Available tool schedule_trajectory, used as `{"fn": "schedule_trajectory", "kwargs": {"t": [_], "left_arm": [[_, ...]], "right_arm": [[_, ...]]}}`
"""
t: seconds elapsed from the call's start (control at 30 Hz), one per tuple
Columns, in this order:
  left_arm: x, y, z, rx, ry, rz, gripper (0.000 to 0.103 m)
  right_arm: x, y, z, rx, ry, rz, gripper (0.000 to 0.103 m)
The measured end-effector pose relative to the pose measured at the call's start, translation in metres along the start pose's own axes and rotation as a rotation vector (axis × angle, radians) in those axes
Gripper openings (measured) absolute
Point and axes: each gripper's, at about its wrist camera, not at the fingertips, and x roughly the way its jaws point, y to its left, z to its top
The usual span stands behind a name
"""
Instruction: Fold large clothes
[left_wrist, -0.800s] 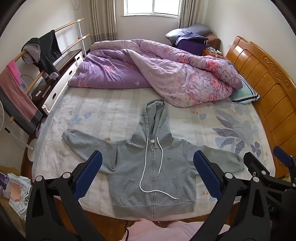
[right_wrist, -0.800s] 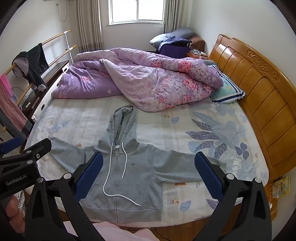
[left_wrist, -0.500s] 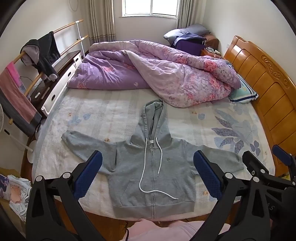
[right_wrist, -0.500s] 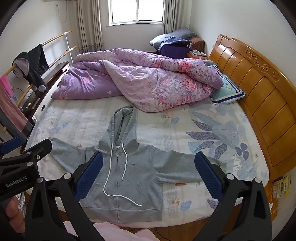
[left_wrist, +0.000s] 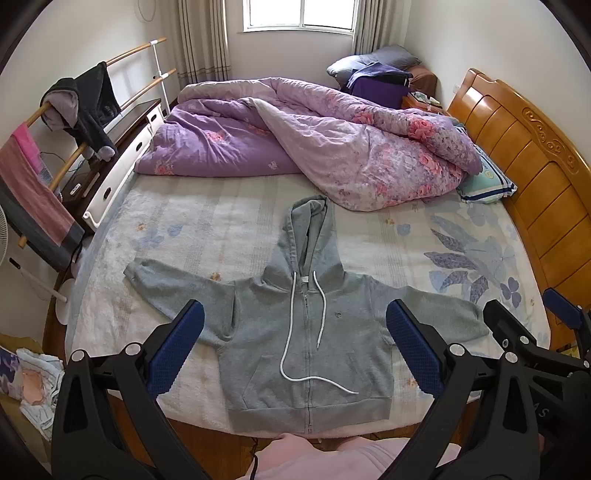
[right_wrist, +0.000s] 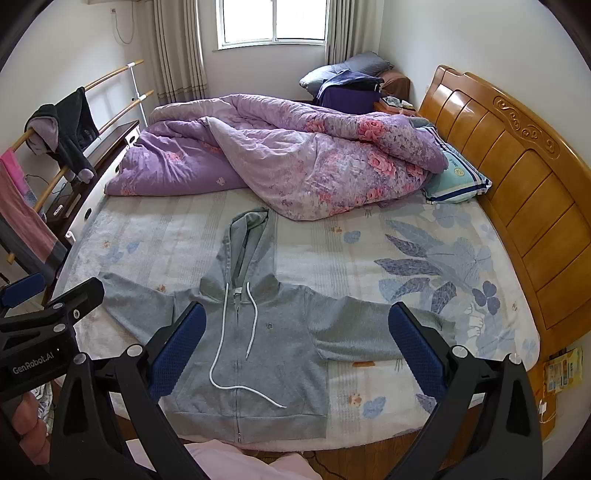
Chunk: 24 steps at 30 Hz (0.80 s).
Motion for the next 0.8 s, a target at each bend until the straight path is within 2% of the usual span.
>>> {"fn": "schedule_trajectory", "kwargs": {"t": [0.8], "left_arm": [[0.0021,-0.0020,-0.0071,0.006,0.000,-0.002,0.098]], "right_arm": [[0.0094,-0.0023,-0.0103,0.007,0.021,0.008,0.096]]}}
